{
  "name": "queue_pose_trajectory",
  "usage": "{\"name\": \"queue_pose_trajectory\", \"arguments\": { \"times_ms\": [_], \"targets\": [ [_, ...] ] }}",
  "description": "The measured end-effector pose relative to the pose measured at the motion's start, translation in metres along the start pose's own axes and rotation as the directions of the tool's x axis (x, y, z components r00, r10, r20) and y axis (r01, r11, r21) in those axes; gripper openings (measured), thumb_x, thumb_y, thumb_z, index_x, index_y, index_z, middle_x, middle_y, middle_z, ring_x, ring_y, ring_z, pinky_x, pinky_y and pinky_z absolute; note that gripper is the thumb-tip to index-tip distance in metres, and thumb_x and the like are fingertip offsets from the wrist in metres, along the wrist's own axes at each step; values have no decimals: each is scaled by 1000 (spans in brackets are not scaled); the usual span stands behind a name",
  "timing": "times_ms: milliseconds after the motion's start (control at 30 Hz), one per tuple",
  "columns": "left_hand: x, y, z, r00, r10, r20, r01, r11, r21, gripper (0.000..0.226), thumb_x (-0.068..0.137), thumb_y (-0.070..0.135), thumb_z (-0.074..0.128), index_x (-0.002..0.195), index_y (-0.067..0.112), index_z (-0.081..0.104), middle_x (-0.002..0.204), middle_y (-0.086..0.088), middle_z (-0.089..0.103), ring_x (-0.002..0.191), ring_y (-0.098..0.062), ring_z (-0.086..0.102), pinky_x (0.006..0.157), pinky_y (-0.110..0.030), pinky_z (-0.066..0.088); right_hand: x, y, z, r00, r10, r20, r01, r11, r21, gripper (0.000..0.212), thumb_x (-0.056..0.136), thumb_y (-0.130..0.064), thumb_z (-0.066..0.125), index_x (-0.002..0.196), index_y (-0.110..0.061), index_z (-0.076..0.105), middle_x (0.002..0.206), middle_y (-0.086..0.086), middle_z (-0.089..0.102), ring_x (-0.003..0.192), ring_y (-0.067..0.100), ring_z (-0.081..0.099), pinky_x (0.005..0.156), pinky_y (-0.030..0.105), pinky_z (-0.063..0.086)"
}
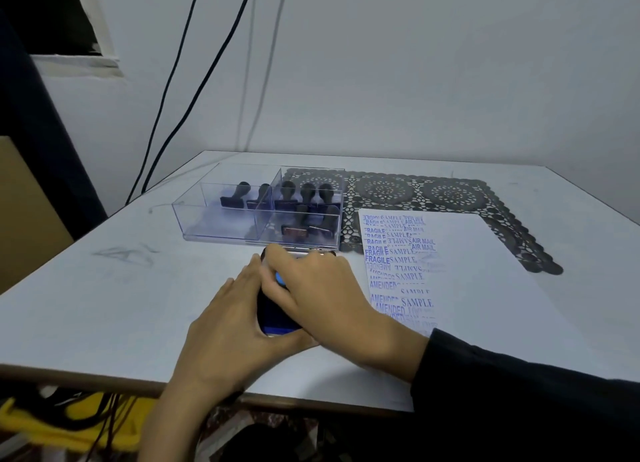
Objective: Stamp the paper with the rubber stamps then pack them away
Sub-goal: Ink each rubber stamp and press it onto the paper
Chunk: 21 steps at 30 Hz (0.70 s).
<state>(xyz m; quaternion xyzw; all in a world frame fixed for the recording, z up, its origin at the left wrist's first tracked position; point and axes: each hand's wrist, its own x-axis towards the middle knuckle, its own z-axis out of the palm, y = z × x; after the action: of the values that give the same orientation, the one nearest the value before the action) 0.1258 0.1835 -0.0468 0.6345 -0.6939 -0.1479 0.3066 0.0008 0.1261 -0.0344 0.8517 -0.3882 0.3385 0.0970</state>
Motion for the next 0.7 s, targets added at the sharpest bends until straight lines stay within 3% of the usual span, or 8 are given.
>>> {"name": "queue_pose_trajectory", "arguments": {
  "times_ms": [133, 233, 300, 367, 467, 600, 700],
  "targets": [
    [1, 1, -1, 1000, -4, 5, 4, 1000, -5, 84, 50, 85, 59, 123, 49, 39, 126, 27, 51, 115, 1, 47, 96, -34, 46, -5, 1, -5, 999, -32, 43, 28, 995, 91, 19, 95, -35, 46, 82, -21, 46, 54, 0, 52, 46, 30, 46, 45, 33, 34],
    [0, 2, -3, 999, 25, 31, -24, 1000, -14, 92, 50, 88, 58, 131, 55, 27, 133, 32, 43, 122, -2, 46, 92, -33, 48, -1, 10, -16, 993, 51, 107, -76, 966, 247, 24, 95, -45, 40, 79, -26, 40, 57, -2, 50, 55, 26, 48, 53, 37, 38],
    [-1, 3, -1, 998, 45, 32, -45, 999, -1, 108, 50, 91, 51, 142, 54, 8, 150, 29, 23, 140, -3, 24, 109, -34, 36, 1, 27, -30, 987, 147, 70, -162, 935, 316, 29, 95, -43, 43, 75, -24, 38, 56, -3, 49, 55, 21, 48, 56, 36, 39],
    [-4, 8, 1, 998, 65, 18, -65, 998, -24, 114, 51, 92, 46, 145, 53, -5, 153, 35, 0, 140, 11, -8, 115, -23, 15, -1, 52, -48, 971, 236, 30, -232, 914, 332, 32, 96, -37, 48, 69, -23, 39, 55, -4, 48, 54, 16, 44, 55, 34, 38],
    [-7, 28, 11, 985, 169, 28, -165, 981, -99, 104, 59, 86, 45, 145, 52, -3, 146, 44, -9, 132, 22, -15, 109, -10, 2, -9, 95, -74, 937, 348, 26, -342, 900, 271, 36, 95, -29, 51, 61, -24, 39, 57, -3, 47, 55, 14, 40, 55, 30, 33],
    [-2, 66, 35, 940, 322, 111, -310, 945, -107, 91, 80, 73, 47, 147, 44, -7, 146, 39, -17, 129, 24, -18, 102, 1, -9, -29, 135, -91, 896, 440, 63, -444, 892, 80, 38, 92, -28, 51, 60, -18, 35, 51, -3, 39, 51, 15, 34, 51, 29, 23],
    [5, 81, 56, 919, 332, 212, -325, 943, -66, 86, 88, 68, 39, 150, 35, -11, 152, 28, -22, 133, 18, -21, 103, -3, -11, -38, 144, -94, 891, 450, 58, -451, 892, 8, 36, 93, -29, 50, 62, -14, 36, 52, 2, 40, 51, 18, 33, 51, 31, 23]
  ]
}}
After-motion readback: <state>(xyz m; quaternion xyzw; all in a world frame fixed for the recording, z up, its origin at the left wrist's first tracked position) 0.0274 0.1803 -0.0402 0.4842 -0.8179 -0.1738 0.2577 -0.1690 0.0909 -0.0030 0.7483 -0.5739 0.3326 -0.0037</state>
